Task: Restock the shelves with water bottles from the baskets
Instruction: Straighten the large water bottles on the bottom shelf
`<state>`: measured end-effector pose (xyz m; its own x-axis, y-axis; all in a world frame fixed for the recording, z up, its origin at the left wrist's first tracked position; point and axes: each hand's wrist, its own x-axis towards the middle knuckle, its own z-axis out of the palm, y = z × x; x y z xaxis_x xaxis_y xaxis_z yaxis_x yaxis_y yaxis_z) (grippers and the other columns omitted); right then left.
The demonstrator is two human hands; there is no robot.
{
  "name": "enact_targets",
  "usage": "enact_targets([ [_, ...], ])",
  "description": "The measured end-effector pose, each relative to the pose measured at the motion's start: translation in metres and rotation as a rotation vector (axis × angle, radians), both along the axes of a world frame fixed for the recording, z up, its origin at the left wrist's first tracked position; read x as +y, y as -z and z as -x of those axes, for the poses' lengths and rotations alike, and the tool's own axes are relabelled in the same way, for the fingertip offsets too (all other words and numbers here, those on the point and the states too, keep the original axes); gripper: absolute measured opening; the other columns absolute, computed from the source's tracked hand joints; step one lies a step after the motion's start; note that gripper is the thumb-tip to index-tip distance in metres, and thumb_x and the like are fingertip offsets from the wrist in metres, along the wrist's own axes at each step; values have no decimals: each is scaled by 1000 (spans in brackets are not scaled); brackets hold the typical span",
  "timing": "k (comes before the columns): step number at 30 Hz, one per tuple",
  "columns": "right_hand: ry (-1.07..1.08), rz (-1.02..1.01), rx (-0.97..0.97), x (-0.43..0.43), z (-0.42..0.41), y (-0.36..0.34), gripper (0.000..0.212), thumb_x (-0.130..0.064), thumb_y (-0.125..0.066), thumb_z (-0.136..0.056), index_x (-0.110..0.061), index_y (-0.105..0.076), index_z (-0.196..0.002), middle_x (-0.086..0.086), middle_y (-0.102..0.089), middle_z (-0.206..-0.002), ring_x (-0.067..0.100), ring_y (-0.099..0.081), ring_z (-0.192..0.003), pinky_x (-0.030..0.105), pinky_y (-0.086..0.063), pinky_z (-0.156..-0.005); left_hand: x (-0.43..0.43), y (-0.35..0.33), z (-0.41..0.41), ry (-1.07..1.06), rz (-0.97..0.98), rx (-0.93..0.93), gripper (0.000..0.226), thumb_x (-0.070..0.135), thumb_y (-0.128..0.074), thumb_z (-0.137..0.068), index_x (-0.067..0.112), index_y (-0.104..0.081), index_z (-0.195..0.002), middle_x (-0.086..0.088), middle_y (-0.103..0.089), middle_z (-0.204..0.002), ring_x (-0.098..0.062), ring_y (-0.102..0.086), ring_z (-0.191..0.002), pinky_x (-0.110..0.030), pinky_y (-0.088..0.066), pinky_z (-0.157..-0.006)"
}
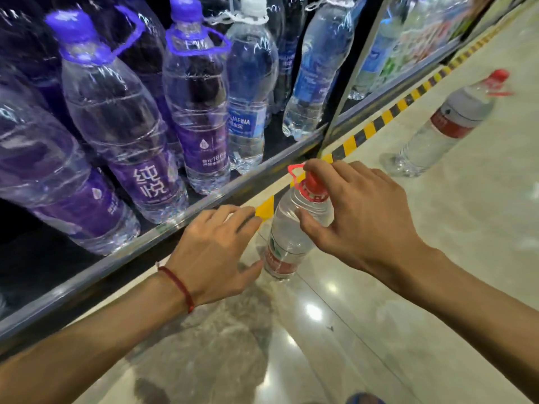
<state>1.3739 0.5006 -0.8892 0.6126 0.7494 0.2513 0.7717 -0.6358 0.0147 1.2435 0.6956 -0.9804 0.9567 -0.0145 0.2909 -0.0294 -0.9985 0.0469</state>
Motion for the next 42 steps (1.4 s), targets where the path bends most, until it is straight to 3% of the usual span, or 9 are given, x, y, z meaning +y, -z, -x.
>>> enact_targets([
  [6,18,-110,92,-5,-1,11,53,-55,-55,-89,-26,-51,-134,-6,-67,-108,23,-58,-86,32,-39,-69,-5,8,-20,45,60,46,69,64,-57,-81,14,-63,-128,0,-63,-130,-27,-61,-114,-42,-51,-83],
  [12,109,-271,249,-29,-11,18,54,-47,-57,-86,-29,-44,-135,-7,-64,-113,19,-59,-88,33,-49,-69,-12,6,-47,69,168,84,91,87,-45,-79,19,-53,-138,3,-64,-130,-23,-64,-111,-43,-56,-84],
  [17,183,-487,366,-53,-25,35,50,-38,-63,-86,-26,-47,-132,-9,-60,-106,8,-57,-88,13,-43,-78,-26,18,-74,80,307,300,111,93,-54,-71,26,-30,-157,7,-47,-153,-17,-50,-134,-36,-41,-109],
  [22,279,-693,422,-77,-42,62,69,-46,-80,-88,-27,-40,-140,-7,-61,-116,12,-62,-104,30,-53,-90,-54,45,-105,118,316,406,115,95,-61,-61,33,-28,-153,12,-53,-144,-18,-55,-128,-43,-49,-103],
  [26,451,-895,541,-94,-60,87,90,-51,-85,-80,-23,-32,-147,-2,-64,-123,12,-65,-112,35,-54,-100,-75,72,-120,54,501,499,123,92,-71,-55,35,-26,-153,15,-53,-141,-13,-57,-124,-38,-52,-99],
  [29,531,-1020,647,-102,-77,102,97,-43,-92,-77,-22,-31,-150,-4,-65,-121,9,-65,-114,32,-52,-103,-80,92,-126,-4,678,531,112,82,-82,-52,36,-37,-143,21,-52,-133,-5,-56,-116,-32,-51,-98],
  [33,571,-1085,708,-107,-96,114,95,-34,-93,-76,-22,-33,-149,-6,-67,-118,5,-67,-112,25,-51,-99,-83,108,-132,-9,689,486,102,72,-88,-54,37,-43,-139,17,-55,-130,-5,-56,-113,-19,-45,-92],
  [39,584,-1094,774,-108,-102,122,87,-31,-91,-79,-25,-34,-145,-6,-67,-115,0,-65,-110,18,-47,-91,-84,107,-127,-85,612,459,90,79,-79,-56,38,-48,-129,13,-67,-118,-12,-67,-99,-31,-58,-84],
  [42,560,-1080,844,-103,-88,124,88,-31,-90,-80,-24,-33,-146,-9,-67,-113,5,-65,-114,23,-48,-93,-78,96,-105,-98,554,495,89,80,-78,-59,38,-48,-131,16,-67,-115,-8,-67,-98,-27,-56,-82],
])
